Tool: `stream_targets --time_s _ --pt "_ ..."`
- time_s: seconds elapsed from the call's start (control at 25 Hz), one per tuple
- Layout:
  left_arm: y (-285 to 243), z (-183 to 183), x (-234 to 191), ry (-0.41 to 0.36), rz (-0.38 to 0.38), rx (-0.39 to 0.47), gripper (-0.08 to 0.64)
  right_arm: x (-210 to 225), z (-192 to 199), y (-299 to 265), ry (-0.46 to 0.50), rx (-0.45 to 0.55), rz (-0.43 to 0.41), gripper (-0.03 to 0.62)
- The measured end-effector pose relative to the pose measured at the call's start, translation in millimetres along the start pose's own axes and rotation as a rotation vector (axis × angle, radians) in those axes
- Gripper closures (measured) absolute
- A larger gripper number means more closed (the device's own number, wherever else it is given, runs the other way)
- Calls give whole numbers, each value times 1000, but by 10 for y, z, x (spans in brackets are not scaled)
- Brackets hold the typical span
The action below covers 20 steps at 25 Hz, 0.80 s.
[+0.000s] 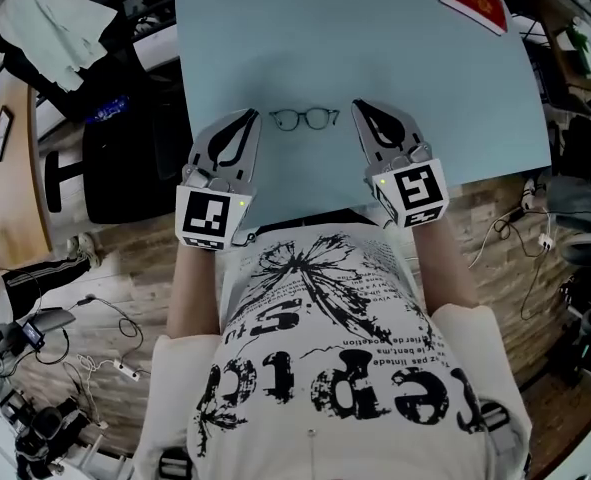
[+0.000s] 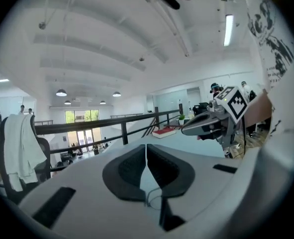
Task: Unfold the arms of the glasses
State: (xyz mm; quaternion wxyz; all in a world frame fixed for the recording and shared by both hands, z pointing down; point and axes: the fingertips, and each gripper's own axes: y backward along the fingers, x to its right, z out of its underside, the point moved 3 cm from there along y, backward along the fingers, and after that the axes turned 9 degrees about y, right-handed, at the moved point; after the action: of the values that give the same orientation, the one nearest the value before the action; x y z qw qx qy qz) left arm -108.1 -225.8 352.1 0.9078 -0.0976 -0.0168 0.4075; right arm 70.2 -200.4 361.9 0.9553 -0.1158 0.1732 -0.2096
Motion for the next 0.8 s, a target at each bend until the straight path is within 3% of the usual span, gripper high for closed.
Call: stream_targets --time_s 0.24,0.8 --pt "100 -413 23 -7 -24 133 540 15 -303 81 37 109 35 583" --pt "92 -520 -106 -3 -103 166 538 95 -423 62 63 139 79 584"
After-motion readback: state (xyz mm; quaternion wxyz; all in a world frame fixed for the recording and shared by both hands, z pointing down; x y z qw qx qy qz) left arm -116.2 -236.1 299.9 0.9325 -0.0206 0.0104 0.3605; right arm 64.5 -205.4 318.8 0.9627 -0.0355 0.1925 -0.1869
